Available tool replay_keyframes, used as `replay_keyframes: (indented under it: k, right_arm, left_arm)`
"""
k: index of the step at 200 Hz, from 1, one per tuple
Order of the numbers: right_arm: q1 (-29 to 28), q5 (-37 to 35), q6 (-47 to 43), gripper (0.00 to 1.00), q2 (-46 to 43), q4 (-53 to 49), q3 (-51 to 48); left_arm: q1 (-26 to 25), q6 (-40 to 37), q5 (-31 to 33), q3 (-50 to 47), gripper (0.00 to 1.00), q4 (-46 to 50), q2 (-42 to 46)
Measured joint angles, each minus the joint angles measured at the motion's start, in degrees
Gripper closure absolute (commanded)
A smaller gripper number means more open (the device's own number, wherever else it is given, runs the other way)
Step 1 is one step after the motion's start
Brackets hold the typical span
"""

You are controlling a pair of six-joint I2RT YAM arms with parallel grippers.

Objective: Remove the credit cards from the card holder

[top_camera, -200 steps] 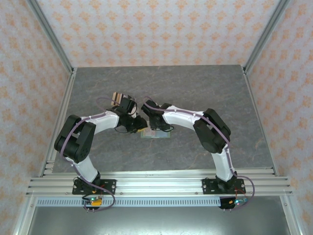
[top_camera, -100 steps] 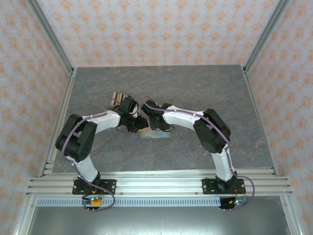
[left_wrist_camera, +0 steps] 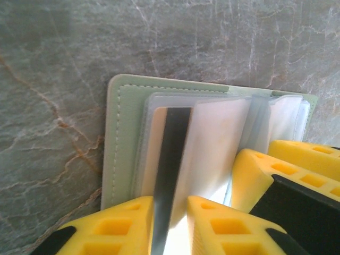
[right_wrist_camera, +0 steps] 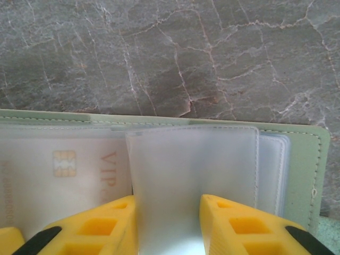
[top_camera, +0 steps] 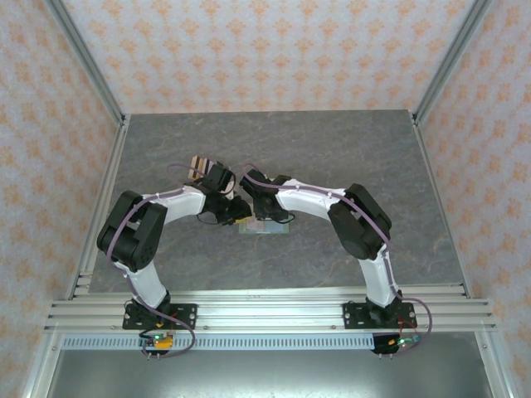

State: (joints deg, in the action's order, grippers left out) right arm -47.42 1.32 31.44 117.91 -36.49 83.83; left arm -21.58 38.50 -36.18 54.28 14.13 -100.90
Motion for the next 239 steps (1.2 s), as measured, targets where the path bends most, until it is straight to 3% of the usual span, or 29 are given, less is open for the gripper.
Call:
replay_keyframes:
  k: [58,98,159,239]
  right_arm:
    - [0.2,0.7,0.0,0.66,-0.3,0.3,-0.3]
    - [1.7,3.8,0.9,0.59,-2.9,3.2,-3.5]
    - [5.9,6.8,4.4,0.56,-16.4,5.5,-12.3]
    - [6.8,0.4,8.0,0.56,-28.0,7.9,-19.7]
  left_arm:
    - [-0.5,0.0,-1.6,0.0,0.81,-0.6,-0.2]
    - [-0.5,0.2,-3.0,0.0,0.77,-1.2,-0.2]
    - [-2.0,4.2,-8.3,0.0,0.65,-9.2,-0.2]
    - [-7.5,7.4,-10.1,3.5,0.53,-12.5,-2.0]
